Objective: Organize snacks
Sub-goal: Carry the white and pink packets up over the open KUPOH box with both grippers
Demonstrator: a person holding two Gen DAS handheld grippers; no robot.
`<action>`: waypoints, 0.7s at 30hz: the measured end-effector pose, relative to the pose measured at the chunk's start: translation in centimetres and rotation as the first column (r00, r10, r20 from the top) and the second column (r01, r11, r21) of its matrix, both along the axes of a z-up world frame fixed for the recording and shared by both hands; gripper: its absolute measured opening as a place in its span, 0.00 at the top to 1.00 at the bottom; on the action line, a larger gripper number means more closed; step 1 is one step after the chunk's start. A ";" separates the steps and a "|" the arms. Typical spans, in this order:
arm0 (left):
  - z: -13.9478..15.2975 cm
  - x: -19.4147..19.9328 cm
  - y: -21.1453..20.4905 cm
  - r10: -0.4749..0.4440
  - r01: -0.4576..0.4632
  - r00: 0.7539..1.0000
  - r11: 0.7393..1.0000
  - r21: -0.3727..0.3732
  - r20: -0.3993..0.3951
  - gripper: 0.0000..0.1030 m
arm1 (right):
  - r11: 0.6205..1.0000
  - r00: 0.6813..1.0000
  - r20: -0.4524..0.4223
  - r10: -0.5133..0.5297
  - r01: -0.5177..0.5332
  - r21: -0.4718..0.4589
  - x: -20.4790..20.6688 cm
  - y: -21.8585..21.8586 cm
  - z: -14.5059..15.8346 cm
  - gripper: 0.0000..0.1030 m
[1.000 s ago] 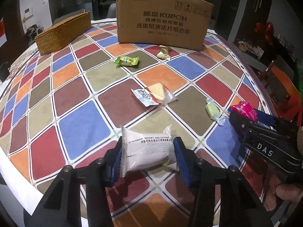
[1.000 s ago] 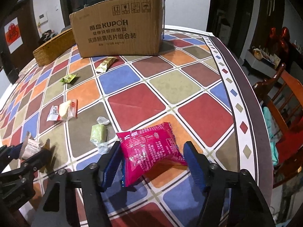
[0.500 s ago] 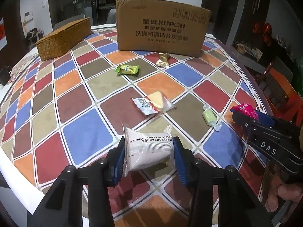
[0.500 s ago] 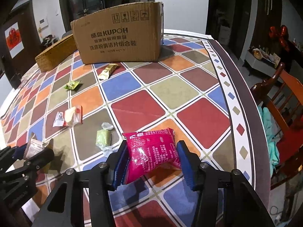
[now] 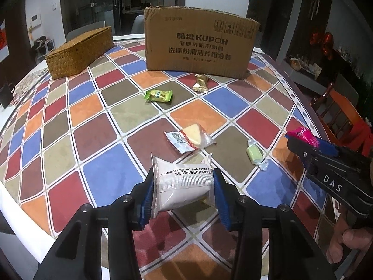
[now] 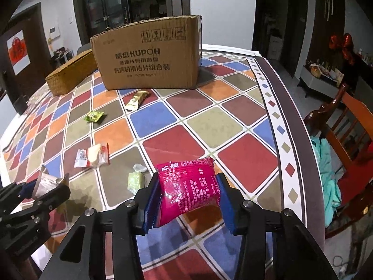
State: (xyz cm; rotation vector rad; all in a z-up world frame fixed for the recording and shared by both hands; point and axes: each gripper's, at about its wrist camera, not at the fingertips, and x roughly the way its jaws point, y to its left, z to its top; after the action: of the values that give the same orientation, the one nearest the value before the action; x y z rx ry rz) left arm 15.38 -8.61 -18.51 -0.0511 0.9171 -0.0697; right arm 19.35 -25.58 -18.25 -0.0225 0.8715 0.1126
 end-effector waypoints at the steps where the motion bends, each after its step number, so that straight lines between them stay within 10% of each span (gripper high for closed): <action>1: 0.1 0.0 0.0 0.000 0.000 1.000 1.000 0.000 0.001 0.56 | 1.000 1.000 0.001 0.001 -0.001 0.000 0.0 0.0 0.1 0.54; 21: 1.5 1.3 1.5 0.010 -0.010 1.000 1.000 -0.017 0.018 0.56 | 1.000 1.000 0.027 0.001 -0.001 0.001 0.5 1.5 2.4 0.58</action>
State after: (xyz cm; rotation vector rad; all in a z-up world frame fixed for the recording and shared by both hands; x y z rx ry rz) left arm 16.66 -7.07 -16.99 -0.0707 0.8985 -0.0688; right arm 19.82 -24.07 -15.83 -0.0239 0.8442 0.1134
